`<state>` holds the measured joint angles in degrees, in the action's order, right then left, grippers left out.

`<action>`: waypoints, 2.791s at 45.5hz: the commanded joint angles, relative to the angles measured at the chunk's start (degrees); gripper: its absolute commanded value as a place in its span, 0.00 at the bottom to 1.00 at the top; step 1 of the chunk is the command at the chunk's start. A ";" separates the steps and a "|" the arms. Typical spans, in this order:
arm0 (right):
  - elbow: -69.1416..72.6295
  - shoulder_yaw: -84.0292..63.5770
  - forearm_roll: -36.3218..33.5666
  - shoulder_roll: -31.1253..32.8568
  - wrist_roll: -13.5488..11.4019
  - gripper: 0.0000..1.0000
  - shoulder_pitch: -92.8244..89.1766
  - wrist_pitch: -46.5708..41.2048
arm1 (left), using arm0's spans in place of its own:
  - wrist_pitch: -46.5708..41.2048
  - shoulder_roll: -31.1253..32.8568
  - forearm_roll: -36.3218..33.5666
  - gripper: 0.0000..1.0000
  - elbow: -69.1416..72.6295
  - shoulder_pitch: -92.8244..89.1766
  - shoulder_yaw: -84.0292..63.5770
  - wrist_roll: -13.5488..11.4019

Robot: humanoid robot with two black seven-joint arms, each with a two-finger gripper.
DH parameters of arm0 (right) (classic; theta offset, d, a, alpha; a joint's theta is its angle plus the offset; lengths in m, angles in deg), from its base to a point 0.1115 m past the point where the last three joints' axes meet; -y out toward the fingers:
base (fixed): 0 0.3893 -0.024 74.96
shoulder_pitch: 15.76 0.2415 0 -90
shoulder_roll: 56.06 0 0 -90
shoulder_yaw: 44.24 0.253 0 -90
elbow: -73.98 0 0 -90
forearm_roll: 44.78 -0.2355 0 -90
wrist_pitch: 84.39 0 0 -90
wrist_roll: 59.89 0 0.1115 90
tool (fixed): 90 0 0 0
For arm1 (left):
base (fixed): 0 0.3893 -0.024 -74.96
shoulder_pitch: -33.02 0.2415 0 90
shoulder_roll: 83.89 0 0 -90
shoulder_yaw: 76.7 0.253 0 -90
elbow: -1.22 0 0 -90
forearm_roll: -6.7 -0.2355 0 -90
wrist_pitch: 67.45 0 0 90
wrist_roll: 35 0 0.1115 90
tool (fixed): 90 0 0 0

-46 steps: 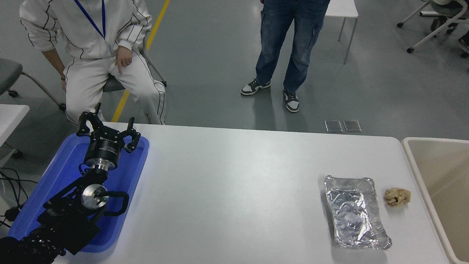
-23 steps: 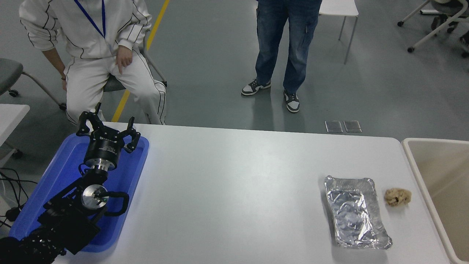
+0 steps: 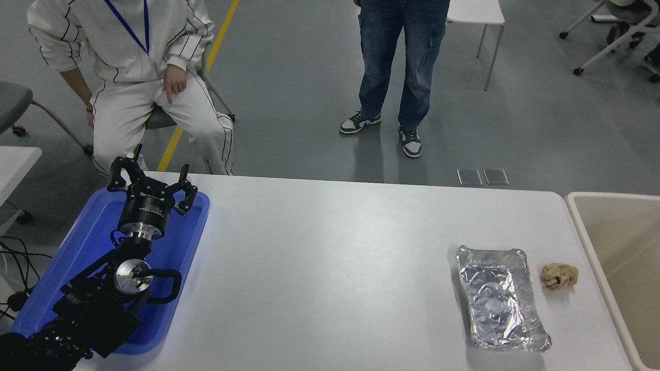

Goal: Pick up paper cup place in dustbin

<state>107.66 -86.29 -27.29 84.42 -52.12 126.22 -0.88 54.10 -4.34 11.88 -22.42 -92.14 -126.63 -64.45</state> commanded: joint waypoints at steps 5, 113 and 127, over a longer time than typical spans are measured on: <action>-12.93 4.34 -8.26 -8.90 -5.48 0.00 -9.61 3.93 | 0.00 0.00 0.00 1.00 0.00 0.00 0.00 0.00; 32.85 -39.59 -7.29 -2.04 -9.62 1.00 48.82 -33.58 | 0.00 0.00 0.00 1.00 0.00 -0.09 0.00 0.09; 43.22 -49.00 -7.21 -15.23 -9.53 1.00 63.77 -38.52 | -0.09 0.00 0.00 1.00 0.00 -0.09 0.00 0.09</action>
<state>143.15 -128.58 -34.53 77.25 -61.66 177.98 -34.01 54.08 -4.37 11.89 -22.42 -92.24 -126.63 -64.36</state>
